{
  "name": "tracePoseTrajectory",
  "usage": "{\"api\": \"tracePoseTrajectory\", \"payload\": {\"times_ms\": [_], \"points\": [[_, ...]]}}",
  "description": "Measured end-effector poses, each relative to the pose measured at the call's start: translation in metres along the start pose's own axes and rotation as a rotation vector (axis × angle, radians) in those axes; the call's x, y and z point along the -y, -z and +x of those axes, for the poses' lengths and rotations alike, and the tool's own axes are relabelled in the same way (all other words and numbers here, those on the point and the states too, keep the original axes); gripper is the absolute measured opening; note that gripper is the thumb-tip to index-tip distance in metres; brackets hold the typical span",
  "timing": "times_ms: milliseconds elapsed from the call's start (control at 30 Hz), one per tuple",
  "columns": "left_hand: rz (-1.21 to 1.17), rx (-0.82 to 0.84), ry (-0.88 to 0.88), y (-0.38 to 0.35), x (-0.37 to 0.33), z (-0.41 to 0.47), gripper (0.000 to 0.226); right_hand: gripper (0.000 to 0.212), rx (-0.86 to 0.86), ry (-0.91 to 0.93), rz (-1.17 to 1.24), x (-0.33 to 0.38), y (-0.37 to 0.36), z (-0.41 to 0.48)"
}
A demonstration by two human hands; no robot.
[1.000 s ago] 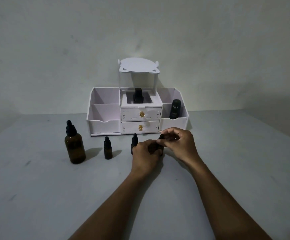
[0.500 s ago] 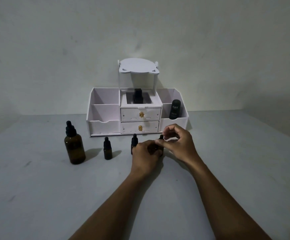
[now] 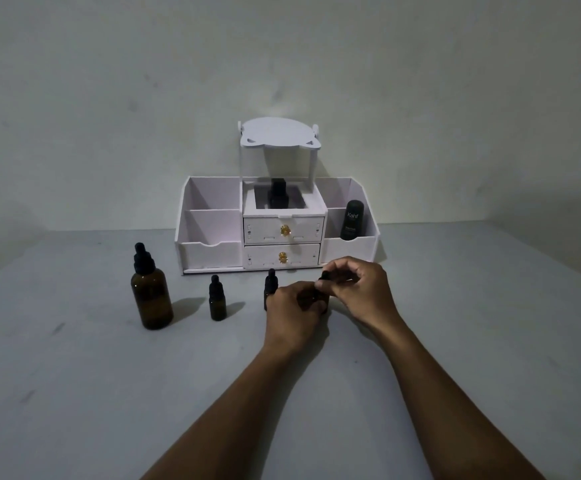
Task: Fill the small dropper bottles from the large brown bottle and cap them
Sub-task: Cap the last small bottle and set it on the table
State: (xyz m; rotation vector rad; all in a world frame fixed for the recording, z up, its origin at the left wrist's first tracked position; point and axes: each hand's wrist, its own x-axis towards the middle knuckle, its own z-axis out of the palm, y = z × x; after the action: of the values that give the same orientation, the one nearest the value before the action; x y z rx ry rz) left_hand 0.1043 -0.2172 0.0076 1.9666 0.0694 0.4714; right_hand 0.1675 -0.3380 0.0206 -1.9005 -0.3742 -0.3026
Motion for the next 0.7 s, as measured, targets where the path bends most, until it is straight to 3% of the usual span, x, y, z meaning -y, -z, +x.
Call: {"api": "tracePoseTrajectory", "payload": {"times_ms": [133,300,433,567,700], "points": [[-0.010,0.025,0.027,-0.001,-0.003,-0.002,0.030,0.024,0.011,0.024,-0.035,-0.001,0.003,-0.003],[-0.121,0.021,0.164,-0.006,-0.005,-0.015,0.055,0.030,-0.076,0.048,-0.044,0.004,0.017,-0.013],[-0.117,0.003,0.102,0.023,-0.001,-0.034,0.048,0.023,-0.184,0.099,-0.024,0.021,0.026,-0.022],[-0.142,-0.285,-0.097,0.096,-0.002,-0.044,0.031,0.015,-0.196,0.227,0.122,0.060,0.000,-0.025],[-0.140,-0.651,-0.165,0.172,0.014,-0.041,0.017,0.014,0.003,0.317,0.214,0.106,-0.051,-0.023]]}}
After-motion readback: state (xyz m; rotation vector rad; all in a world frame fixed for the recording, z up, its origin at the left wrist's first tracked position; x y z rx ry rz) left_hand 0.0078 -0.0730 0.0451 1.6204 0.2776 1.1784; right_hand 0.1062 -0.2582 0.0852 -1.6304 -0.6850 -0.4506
